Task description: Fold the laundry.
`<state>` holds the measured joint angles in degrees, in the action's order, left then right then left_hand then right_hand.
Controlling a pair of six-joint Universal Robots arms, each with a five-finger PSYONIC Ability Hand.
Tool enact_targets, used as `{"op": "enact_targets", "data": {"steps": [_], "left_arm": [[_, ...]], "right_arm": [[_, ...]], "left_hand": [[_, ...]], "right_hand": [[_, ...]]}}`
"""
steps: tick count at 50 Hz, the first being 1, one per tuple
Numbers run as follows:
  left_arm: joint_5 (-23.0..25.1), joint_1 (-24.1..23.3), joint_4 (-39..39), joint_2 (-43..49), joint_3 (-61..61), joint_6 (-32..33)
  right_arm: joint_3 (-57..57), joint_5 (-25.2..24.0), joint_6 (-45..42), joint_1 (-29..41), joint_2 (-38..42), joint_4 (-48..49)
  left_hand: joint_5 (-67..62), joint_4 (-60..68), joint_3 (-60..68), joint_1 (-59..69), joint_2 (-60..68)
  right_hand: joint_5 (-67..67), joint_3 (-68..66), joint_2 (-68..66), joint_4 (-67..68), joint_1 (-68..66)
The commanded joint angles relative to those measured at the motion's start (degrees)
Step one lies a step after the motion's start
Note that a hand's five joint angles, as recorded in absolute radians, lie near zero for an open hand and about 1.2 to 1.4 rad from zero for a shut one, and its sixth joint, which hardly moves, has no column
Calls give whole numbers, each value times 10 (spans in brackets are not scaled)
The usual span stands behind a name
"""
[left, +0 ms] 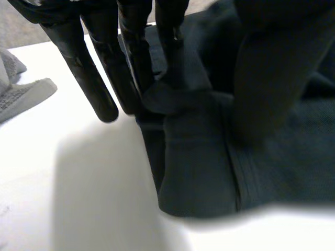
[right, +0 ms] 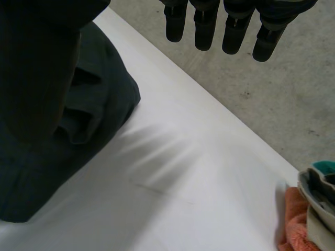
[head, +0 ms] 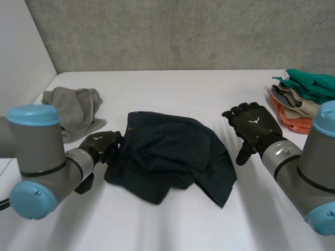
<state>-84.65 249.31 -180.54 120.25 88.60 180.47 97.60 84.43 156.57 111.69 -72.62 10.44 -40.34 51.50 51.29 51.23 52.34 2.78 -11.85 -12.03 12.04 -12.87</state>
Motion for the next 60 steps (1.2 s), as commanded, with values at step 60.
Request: {"op": "enact_targets", "data": {"steps": [60], "left_arm": [[129,58,-157,-266,88,-36]], "right_arm": [[-231,7,144,45,-1,-199]], "left_hand": [[403,-415,-413,-412,-423]], "right_hand": [[-28,19,20,-20,29]]}}
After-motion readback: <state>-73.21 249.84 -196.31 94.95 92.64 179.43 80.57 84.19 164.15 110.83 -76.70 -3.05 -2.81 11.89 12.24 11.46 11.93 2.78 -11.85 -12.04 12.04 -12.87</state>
